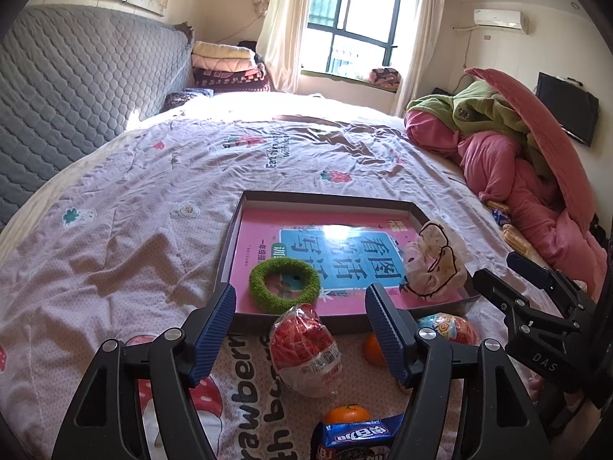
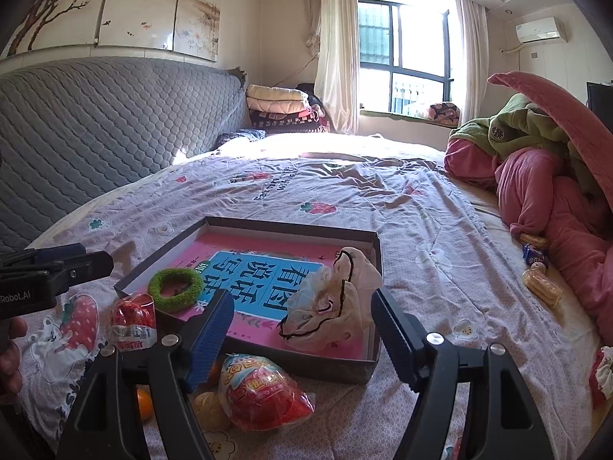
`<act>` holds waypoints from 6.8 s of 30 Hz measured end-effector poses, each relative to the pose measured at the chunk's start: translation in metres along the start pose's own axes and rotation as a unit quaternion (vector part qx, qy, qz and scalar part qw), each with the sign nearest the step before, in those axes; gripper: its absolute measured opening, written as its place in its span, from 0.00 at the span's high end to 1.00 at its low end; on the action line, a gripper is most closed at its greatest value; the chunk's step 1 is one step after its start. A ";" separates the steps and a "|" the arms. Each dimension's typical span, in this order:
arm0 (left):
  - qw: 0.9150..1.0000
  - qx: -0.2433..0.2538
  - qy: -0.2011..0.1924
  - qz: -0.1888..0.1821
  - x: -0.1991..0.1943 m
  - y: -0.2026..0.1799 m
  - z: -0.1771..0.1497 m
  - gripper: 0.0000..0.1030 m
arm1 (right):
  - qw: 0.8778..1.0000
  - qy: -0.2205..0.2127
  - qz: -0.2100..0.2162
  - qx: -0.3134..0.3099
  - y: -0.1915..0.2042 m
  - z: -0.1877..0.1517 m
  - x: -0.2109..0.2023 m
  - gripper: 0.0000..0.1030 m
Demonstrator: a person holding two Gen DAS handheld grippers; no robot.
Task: Organize objects
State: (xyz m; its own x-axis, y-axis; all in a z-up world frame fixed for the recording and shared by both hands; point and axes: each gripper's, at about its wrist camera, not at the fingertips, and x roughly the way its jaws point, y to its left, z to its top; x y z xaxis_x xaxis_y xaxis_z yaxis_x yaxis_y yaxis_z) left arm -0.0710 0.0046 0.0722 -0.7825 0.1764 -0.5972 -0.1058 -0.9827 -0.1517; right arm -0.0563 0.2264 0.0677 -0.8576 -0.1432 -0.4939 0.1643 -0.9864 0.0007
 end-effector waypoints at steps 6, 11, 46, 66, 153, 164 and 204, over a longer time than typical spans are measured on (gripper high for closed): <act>1.000 0.008 0.005 -0.003 -0.010 -0.006 -0.013 0.30 | 1.000 0.004 0.001 0.007 -0.001 -0.005 -0.009 0.28; 1.000 0.007 0.011 -0.005 -0.016 -0.005 -0.021 0.30 | 1.000 0.001 -0.004 0.011 -0.003 -0.009 -0.017 0.28; 0.999 0.023 0.042 -0.007 -0.045 -0.014 -0.054 0.30 | 1.000 -0.003 0.003 -0.018 0.018 -0.029 -0.053 0.28; 0.996 0.026 0.079 -0.022 -0.042 -0.025 -0.072 0.30 | 1.000 0.013 0.004 -0.024 0.022 -0.036 -0.054 0.28; 0.989 -0.018 0.146 -0.011 0.026 -0.025 -0.100 0.36 | 0.990 0.121 0.063 -0.038 0.030 -0.052 0.034 0.46; 0.990 -0.005 0.140 -0.015 0.021 -0.028 -0.100 0.45 | 0.991 0.112 0.066 -0.011 0.021 -0.050 0.028 0.49; 0.998 0.001 0.058 -0.003 -0.015 -0.021 -0.049 0.45 | 0.994 0.051 0.091 0.034 0.008 -0.035 -0.015 0.49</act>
State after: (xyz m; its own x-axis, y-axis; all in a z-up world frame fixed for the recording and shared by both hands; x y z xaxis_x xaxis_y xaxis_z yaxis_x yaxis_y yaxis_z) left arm -0.0271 0.0254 0.0456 -0.7051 0.1870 -0.6840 -0.1106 -0.9818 -0.1543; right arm -0.0248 0.2232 0.0451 -0.7623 -0.3135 -0.5662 0.2747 -0.9489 0.1555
